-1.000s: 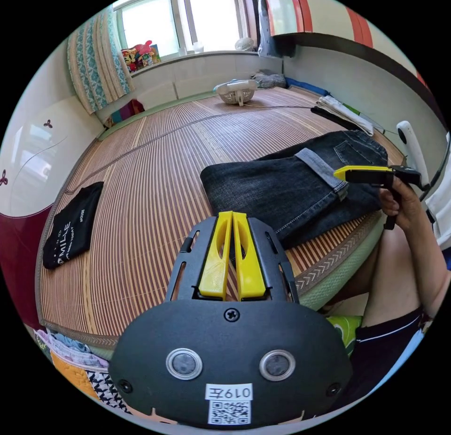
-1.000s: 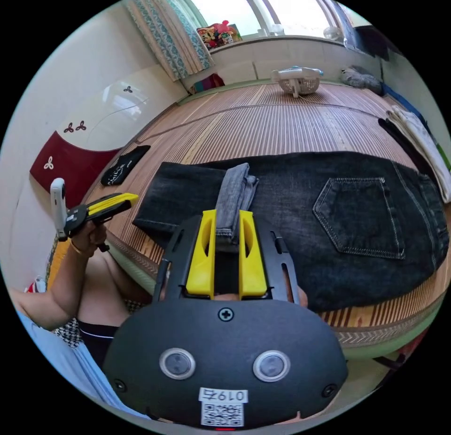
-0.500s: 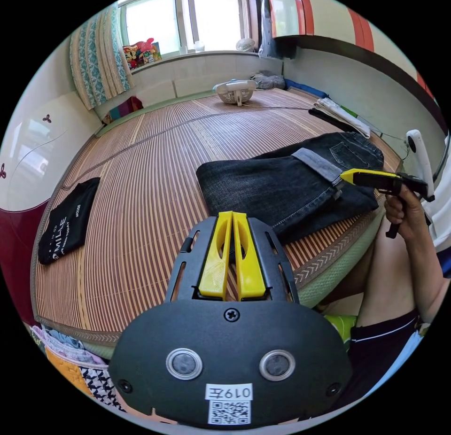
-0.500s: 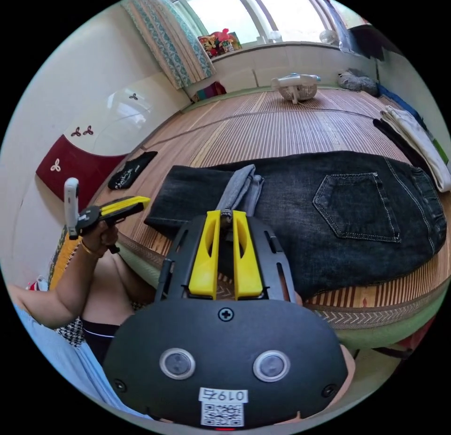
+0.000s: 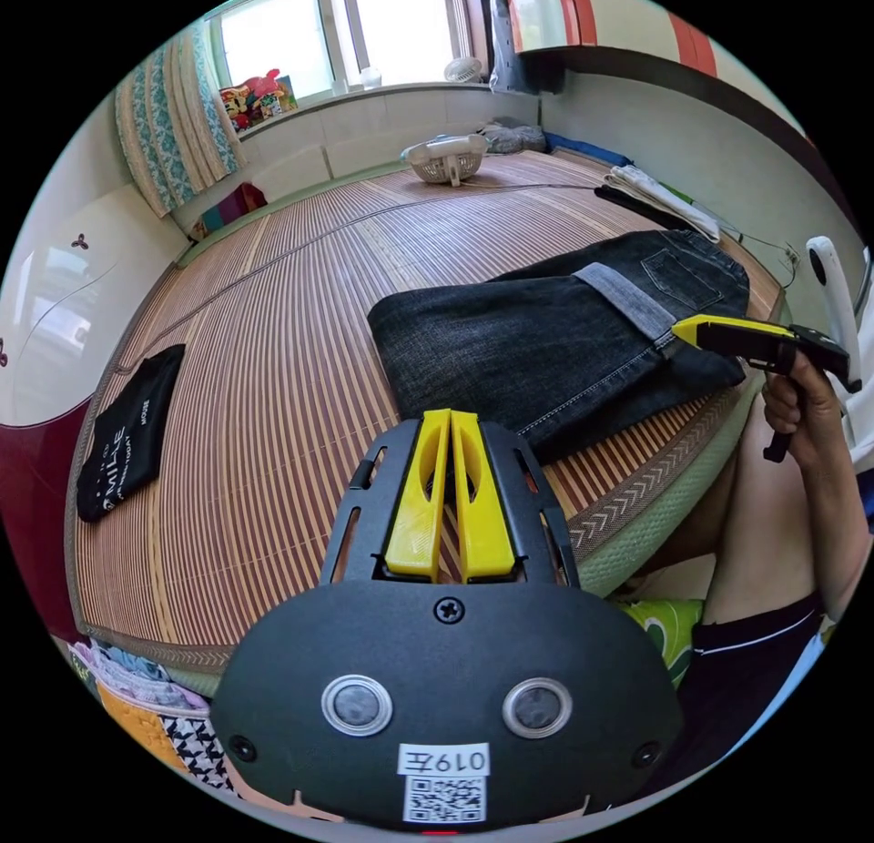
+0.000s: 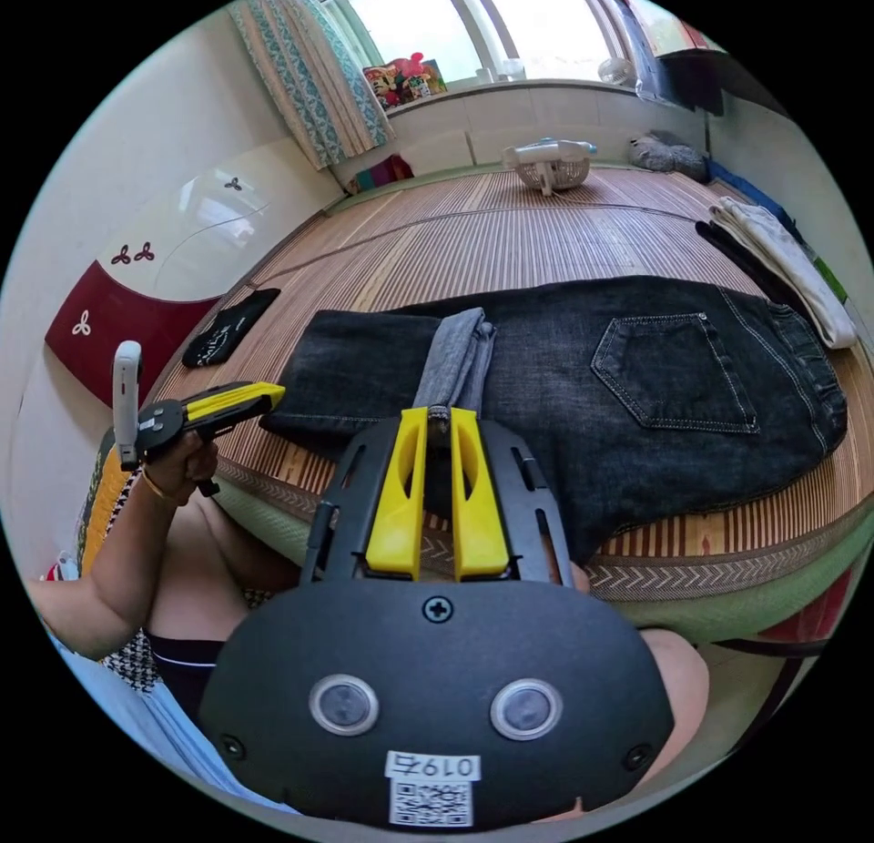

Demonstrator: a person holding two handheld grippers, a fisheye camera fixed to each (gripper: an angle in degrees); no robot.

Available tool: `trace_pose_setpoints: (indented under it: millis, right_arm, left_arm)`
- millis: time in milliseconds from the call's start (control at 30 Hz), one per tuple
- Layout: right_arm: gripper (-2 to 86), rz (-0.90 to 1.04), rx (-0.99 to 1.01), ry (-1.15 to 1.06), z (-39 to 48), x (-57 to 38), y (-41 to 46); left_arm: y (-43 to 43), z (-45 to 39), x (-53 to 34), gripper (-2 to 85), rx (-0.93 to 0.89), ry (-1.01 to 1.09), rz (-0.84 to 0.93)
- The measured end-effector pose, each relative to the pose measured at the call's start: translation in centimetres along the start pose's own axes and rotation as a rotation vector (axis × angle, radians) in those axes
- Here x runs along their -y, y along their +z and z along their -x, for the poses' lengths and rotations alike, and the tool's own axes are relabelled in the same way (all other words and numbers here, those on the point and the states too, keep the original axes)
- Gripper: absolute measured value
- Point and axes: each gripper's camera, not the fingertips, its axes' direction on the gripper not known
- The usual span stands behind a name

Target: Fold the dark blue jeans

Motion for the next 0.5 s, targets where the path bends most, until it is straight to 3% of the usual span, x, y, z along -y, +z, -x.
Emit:
trace_pose_setpoints:
  millis: [367,500]
  right_arm:
    - [6.2,0.081,0.072,0.085,-2.3,1.2,3.5]
    - [6.6,-0.005,0.040,0.053,-1.7,2.0,2.5]
  left_arm:
    - [0.2,-1.7,0.1,0.9,0.006,0.016,0.018]
    - [-0.4,-2.2,0.1,0.9,0.006,0.017,0.016]
